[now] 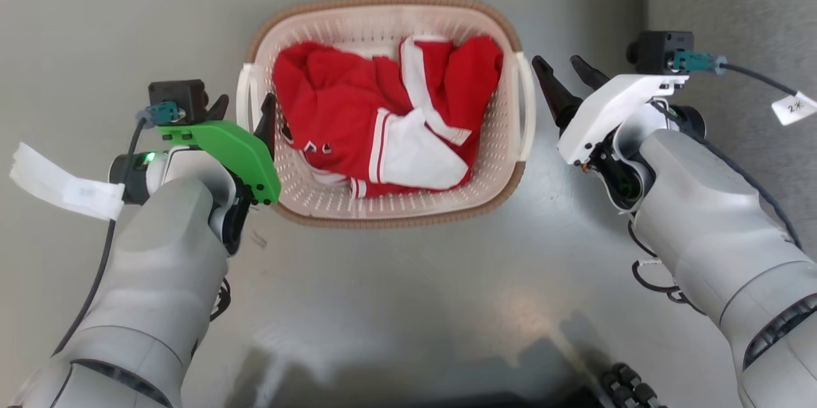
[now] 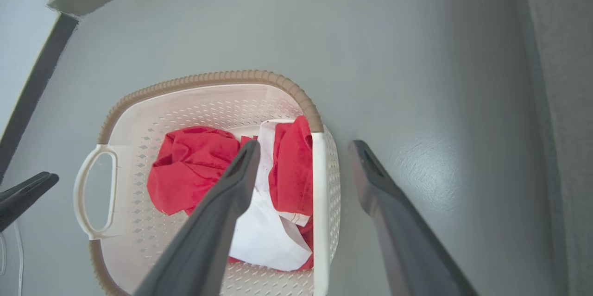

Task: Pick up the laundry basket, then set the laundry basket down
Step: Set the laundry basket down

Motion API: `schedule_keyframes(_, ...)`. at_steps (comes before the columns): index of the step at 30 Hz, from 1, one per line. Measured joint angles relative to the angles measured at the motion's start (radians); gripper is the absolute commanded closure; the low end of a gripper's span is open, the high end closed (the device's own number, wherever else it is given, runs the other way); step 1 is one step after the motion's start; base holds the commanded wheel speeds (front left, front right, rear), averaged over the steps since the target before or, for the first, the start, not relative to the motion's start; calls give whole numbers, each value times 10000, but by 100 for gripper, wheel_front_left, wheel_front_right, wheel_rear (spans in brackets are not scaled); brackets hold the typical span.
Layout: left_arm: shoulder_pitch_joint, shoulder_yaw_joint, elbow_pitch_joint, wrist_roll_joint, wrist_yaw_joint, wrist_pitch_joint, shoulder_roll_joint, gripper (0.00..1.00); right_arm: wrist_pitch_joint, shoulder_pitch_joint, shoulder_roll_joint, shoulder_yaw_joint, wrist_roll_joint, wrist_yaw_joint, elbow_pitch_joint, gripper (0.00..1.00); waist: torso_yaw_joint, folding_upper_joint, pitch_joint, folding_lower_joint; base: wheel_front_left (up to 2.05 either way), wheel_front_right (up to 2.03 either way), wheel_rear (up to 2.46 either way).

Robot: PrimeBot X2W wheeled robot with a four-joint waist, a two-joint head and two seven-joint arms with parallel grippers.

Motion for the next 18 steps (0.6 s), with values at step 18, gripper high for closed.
schedule_keyframes(18, 991, 1396, -2773, 683, 13, -25, 656, 0, -481, 878, -433, -328, -100, 0, -1244, 0, -104, 0, -2144, 0, 0, 0, 0)
